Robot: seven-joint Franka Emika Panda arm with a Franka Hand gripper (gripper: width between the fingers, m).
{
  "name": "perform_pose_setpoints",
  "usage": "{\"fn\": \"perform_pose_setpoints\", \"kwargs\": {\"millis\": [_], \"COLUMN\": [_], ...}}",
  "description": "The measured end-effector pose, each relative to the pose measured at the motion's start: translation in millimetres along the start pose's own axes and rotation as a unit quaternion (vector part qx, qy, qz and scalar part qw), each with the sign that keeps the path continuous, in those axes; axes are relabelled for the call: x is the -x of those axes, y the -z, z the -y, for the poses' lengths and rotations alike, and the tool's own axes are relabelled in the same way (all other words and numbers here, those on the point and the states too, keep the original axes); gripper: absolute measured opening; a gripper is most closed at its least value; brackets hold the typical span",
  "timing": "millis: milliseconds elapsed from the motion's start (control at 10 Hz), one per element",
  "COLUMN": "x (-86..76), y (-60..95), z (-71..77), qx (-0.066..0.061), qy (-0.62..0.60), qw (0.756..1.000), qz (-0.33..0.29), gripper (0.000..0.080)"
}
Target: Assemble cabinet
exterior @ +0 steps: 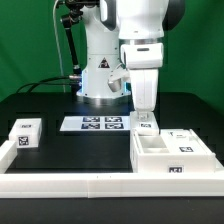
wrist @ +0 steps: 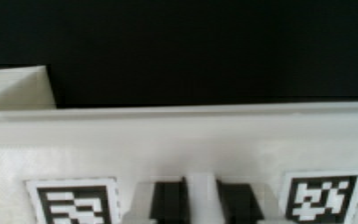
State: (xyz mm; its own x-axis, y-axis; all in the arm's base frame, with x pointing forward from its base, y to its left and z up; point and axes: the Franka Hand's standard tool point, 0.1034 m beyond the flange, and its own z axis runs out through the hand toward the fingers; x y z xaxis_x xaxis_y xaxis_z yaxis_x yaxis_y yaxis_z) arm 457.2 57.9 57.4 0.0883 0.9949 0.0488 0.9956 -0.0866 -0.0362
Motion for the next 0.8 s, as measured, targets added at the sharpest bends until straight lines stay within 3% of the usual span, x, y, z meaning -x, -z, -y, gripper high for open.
{"fn": "perform_pose_setpoints", "kwargs": {"millis": [300,400,800], "x": [-1.3,-2.8,-6.3], "y": [-2.9,-2.6,-2.2], "z": [-0.5,-5.4,-8.8], "qx": [-0.004,0.004,0.011], "qy": [-0.001,-0.002,-0.001], "qw": [1.0,1.0,1.0], "qz": [-0.001,-0.004,-0.007], "gripper": [0.0071,0.0071,0.0071]}}
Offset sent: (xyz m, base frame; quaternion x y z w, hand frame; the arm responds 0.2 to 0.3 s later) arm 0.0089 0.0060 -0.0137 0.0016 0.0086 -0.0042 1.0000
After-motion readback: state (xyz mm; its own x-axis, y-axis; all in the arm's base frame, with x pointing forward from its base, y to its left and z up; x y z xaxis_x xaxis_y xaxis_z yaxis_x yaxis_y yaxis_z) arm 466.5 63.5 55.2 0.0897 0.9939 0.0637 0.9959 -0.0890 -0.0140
